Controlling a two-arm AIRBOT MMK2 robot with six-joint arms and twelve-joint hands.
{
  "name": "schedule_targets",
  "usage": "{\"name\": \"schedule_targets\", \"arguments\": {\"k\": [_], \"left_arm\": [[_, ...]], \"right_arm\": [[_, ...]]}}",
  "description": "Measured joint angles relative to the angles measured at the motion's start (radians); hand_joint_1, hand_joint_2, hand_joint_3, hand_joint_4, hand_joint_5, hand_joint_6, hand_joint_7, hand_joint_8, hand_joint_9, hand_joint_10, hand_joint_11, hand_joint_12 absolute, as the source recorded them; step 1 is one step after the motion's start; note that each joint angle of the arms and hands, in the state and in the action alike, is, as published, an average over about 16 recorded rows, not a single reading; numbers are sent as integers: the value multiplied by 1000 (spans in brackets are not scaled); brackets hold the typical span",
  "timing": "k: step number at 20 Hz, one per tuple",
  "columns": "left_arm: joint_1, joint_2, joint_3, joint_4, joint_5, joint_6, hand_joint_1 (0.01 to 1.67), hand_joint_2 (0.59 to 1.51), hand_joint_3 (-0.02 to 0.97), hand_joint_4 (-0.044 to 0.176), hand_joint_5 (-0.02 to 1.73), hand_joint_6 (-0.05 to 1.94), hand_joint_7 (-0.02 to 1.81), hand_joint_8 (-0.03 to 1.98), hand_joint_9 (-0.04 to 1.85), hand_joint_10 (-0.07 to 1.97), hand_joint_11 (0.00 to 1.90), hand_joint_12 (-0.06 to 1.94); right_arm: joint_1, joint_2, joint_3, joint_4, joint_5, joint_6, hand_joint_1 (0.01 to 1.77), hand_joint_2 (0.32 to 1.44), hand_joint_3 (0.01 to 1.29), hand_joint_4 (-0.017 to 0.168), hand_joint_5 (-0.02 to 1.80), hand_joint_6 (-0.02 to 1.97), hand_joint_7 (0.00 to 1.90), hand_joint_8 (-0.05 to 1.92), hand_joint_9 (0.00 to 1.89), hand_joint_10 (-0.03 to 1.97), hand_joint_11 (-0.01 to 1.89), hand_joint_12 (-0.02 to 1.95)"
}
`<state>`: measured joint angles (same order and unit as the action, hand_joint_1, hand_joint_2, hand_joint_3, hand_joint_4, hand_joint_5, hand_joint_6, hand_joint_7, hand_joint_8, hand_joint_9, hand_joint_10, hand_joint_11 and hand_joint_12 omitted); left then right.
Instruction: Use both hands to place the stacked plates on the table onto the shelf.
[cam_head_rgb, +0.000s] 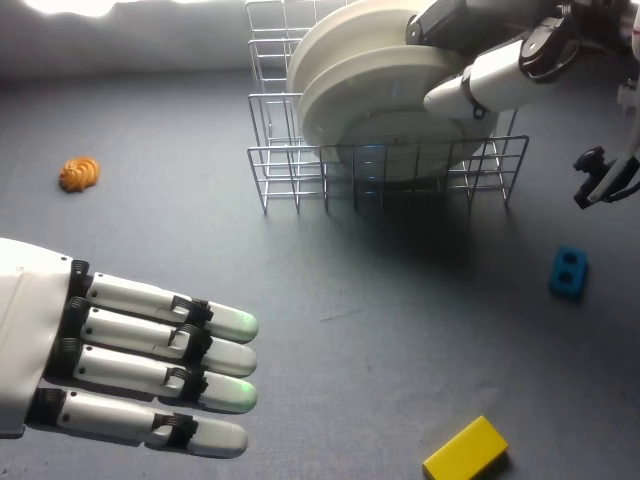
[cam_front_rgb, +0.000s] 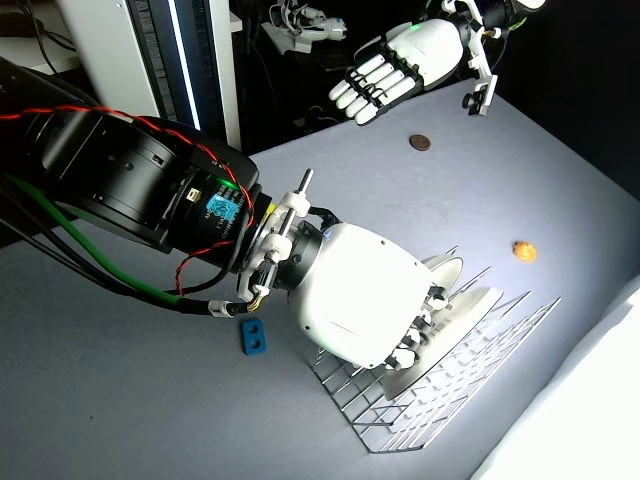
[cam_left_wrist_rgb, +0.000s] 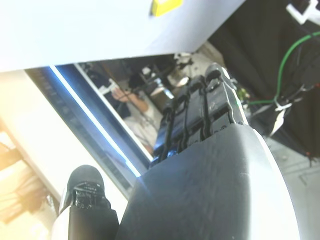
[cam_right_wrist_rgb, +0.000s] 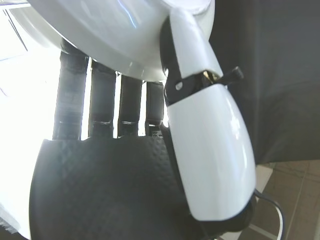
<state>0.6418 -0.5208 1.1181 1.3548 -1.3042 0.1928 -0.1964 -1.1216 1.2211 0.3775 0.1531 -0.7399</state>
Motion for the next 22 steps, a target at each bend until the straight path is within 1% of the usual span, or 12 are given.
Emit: {"name": "schedule_targets", "arguments": {"k": [3, 6, 9, 11, 12, 17, 20, 22], "left_arm": [[0, 0, 1, 0, 1, 3, 14, 1112, 12, -2, 28, 5, 20, -3, 20, 13, 14, 6], [0, 0, 2, 0, 2, 6, 14, 1112, 12, -2, 28, 5, 21, -3, 20, 13, 14, 6], [-1, 1, 1, 0, 3, 8, 14, 1112, 12, -2, 31, 5, 22, -3, 20, 13, 14, 6], [-3, 1, -1, -1, 3, 9, 14, 1112, 12, -2, 35, 5, 25, -2, 20, 13, 14, 6], [-4, 1, -2, -1, 4, 9, 14, 1112, 12, -2, 39, 5, 28, 0, 21, 13, 14, 7], [-8, 2, -8, -4, 5, 8, 13, 1122, 12, -2, 67, 5, 56, 8, 34, 13, 18, 18], [-11, 3, -9, -4, 6, 8, 16, 1143, 13, -2, 132, 11, 129, 20, 95, 25, 23, 152], [-13, 3, -9, -3, 7, 8, 26, 1163, 13, -2, 205, 38, 210, 98, 163, 129, 55, 329]], "right_arm": [[12, 4, -4, 0, -2, 0, 1230, 1082, 12, -4, 760, 719, 923, 469, 881, 509, 632, 1258], [35, 13, -12, -4, -6, 0, 1191, 1074, 12, -3, 748, 532, 919, 277, 871, 340, 580, 1258], [68, 30, -29, -22, -8, -1, 1159, 1057, 12, -3, 742, 323, 919, 102, 856, 288, 538, 1255], [94, 48, -50, -39, -7, -9, 1139, 1044, 12, -3, 741, 195, 920, 64, 843, 261, 512, 1261], [107, 59, -63, -48, -5, -18, 1127, 1042, 12, -3, 742, 163, 916, 57, 836, 249, 498, 1264], [166, 138, -160, -91, 11, -89, 1025, 1047, 12, -3, 745, 133, 885, 35, 796, 213, 424, 1279], [173, 199, -234, -117, 22, -141, 909, 1059, 12, -3, 753, 110, 875, 33, 782, 206, 386, 1303], [168, 242, -287, -131, 30, -176, 821, 1070, 12, -3, 773, 115, 888, 59, 779, 278, 387, 1333]]}}
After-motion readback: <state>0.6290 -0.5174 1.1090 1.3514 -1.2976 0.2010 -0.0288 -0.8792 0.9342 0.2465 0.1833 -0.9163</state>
